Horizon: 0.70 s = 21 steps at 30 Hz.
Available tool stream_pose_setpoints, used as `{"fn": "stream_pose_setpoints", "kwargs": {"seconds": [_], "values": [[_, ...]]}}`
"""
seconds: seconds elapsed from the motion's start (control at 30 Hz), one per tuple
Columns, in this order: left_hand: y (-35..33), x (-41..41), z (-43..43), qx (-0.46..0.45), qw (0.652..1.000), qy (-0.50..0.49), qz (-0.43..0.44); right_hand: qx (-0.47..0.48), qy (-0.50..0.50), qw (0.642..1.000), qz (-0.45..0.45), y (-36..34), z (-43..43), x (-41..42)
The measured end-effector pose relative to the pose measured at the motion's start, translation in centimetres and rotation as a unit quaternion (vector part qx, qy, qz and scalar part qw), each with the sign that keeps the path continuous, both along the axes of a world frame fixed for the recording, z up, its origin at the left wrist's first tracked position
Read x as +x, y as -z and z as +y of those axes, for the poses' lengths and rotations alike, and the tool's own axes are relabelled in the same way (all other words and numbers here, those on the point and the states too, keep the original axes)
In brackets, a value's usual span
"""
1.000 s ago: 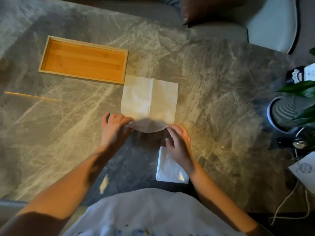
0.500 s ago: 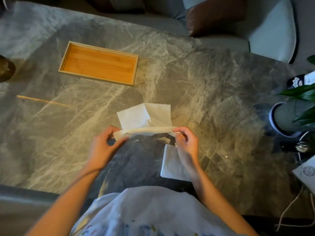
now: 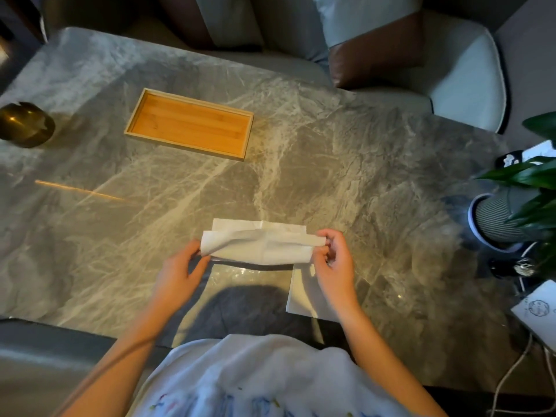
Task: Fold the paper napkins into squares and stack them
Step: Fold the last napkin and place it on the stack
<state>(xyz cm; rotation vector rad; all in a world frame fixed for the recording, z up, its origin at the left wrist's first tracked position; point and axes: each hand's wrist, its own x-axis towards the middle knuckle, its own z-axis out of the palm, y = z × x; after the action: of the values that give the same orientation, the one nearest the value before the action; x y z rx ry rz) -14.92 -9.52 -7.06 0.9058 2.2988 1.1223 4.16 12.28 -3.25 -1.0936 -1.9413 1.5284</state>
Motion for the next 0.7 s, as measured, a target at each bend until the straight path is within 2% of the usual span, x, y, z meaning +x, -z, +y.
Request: {"fn": "stream_pose_setpoints", "kwargs": {"seconds": [0.07, 0.13, 0.2, 0.27, 0.43, 0.7], "values": [[0.3, 0.0, -0.5, -0.001, 1.000, -0.018, -0.021, -0.070, -0.033, 0.997, -0.014, 0.5, 0.2, 0.2], [0.6, 0.1, -1.0, -0.002, 0.998, -0.039, -0.046, -0.098, -0.095, 0.987, -0.080, 1.3, 0.2, 0.3], [0.7, 0.2, -1.2, -0.005, 0.997, -0.040, -0.062, -0.096, -0.124, 0.978, -0.138, 2.3, 0.0, 0.4], [0.8, 0.4, -1.3, -0.011, 0.997, -0.032, -0.066, -0.056, -0.112, 0.975, -0.184, 2.9, -0.1, 0.2], [1.3, 0.5, -1.6, -0.018, 0.994, -0.064, -0.091, -0.028, -0.080, 0.981, -0.175, 3.3, 0.2, -0.6], [1.8, 0.8, -1.8, -0.035, 0.992, -0.088, -0.080, -0.006, -0.095, 0.968, -0.230, 3.4, 0.1, -0.7]]}}
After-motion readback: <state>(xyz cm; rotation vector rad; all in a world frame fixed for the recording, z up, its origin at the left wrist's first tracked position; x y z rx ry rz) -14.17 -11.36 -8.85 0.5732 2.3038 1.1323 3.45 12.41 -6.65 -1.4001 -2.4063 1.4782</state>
